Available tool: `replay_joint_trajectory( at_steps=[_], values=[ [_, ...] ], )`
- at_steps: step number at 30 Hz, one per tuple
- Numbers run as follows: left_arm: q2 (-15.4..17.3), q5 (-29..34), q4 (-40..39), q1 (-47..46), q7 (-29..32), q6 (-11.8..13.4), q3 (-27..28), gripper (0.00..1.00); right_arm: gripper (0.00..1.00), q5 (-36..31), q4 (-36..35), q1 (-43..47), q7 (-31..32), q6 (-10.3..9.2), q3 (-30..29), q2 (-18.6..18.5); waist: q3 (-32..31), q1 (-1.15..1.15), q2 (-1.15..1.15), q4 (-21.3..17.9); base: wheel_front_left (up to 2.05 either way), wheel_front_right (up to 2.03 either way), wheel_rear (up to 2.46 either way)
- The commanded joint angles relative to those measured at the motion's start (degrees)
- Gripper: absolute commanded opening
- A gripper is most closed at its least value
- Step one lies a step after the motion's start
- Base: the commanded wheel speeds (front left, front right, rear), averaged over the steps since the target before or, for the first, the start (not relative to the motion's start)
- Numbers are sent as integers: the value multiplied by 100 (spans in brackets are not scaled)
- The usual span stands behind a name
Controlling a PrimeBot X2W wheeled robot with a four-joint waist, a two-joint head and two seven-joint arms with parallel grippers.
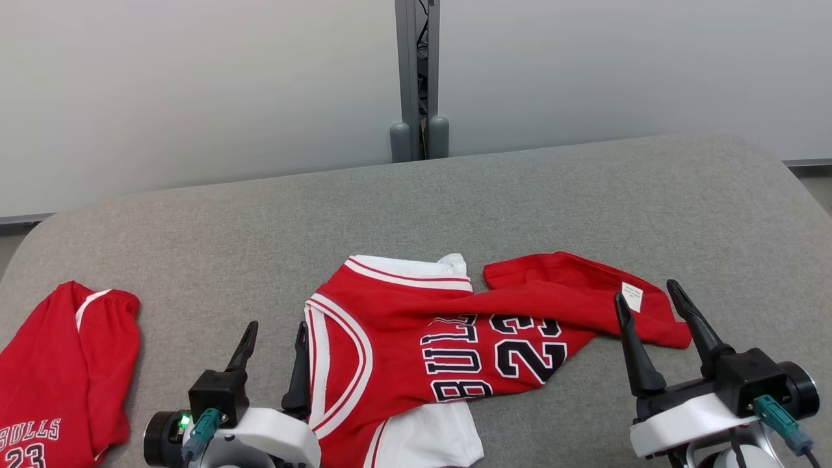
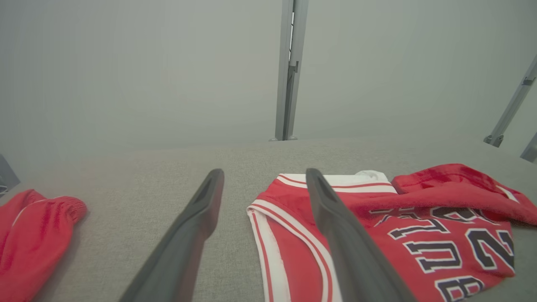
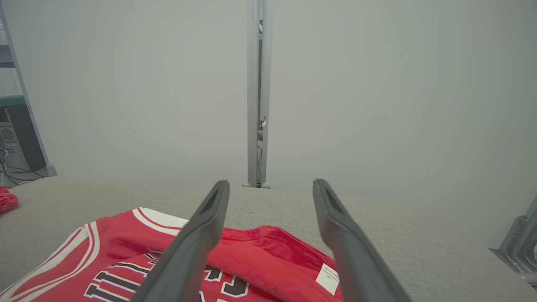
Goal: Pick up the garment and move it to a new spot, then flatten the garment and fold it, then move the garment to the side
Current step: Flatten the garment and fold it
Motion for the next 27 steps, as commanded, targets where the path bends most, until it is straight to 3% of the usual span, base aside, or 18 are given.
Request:
replay_joint_trajectory(
  at_steps=[1,5,10,19,25,26,27],
  values=[
    [20,-153,122,43,-4,-95,-70,100,100,30,12,0,-9,-1,20,-41,-28,0,0,18,0,0,0],
    [33,-268,1035,-8,-6,-461,-451,100,100,42,27,19,-9,-1,53,-40,-77,0,0,45,0,0,0],
    [20,-859,1809,-116,302,-761,-758,100,100,55,45,82,-9,-1,87,-41,-120,0,0,62,0,0,0],
    [22,-1348,2383,-414,636,-635,-1054,100,100,100,33,102,-9,-1,121,-40,-101,0,0,24,0,0,0],
    [23,-1710,2495,-569,675,-816,-1292,100,100,100,26,69,-9,-1,112,-41,-20,0,0,-55,0,0,0],
    [19,-1783,2487,-598,664,-858,-1341,58,100,97,19,70,-9,-1,102,-42,-6,0,0,-68,0,0,0],
    [18,-1815,2477,-633,637,-899,-1394,3,100,93,16,67,-8,-1,96,-41,8,0,0,-80,0,0,0]
  ],
)
